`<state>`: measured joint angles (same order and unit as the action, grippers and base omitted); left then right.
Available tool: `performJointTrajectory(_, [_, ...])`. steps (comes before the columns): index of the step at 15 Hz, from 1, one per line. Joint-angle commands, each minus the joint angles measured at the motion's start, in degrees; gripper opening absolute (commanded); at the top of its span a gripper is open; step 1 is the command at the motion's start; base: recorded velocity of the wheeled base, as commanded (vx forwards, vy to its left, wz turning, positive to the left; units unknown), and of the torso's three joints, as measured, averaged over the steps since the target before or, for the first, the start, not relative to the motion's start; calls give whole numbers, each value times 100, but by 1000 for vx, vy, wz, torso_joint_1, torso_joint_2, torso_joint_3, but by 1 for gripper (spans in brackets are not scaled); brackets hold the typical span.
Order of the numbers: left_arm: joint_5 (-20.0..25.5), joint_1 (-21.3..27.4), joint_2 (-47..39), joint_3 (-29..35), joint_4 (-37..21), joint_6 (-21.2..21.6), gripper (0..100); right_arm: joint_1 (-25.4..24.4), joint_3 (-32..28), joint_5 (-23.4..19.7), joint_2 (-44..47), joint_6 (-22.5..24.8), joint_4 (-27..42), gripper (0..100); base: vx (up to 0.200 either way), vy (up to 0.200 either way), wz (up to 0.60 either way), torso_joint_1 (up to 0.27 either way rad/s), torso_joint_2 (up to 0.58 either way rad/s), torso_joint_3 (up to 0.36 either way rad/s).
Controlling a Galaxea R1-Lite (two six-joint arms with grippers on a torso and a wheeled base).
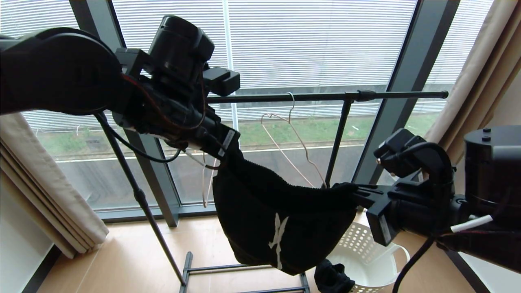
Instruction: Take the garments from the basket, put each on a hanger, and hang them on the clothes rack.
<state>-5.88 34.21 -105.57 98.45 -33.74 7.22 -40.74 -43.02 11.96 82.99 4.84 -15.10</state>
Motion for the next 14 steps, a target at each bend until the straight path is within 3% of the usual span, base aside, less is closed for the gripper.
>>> performJointTrajectory(1, [-212,306,1038,-1293,61,-36,0,93,-339,298,542,-370,-256,0,0,0,0,0,0,0])
performJointTrajectory(3, [-326,455,1434,-1926,158,-54,0,93,-848,500,973,-370,-467,0,0,0,0,0,0,0])
performJointTrajectory(6, [-318,693,1724,-2524,158,-194,0,101,-2193,588,1957,-370,-423,0,0,0,0,0,0,0])
performJointTrajectory(11, [-274,1413,1610,-2928,254,-511,0,84,-4048,588,3364,-370,-414,0,0,0,0,0,0,0])
performJointTrajectory(12, [-221,1659,1469,-2946,518,-687,0,40,-4575,588,3759,-370,-423,0,0,0,0,0,0,0])
performJointTrajectory(14, [25,1809,1320,-2946,808,-871,0,-13,-5006,588,4049,-370,-414,0,0,0,0,0,0,0])
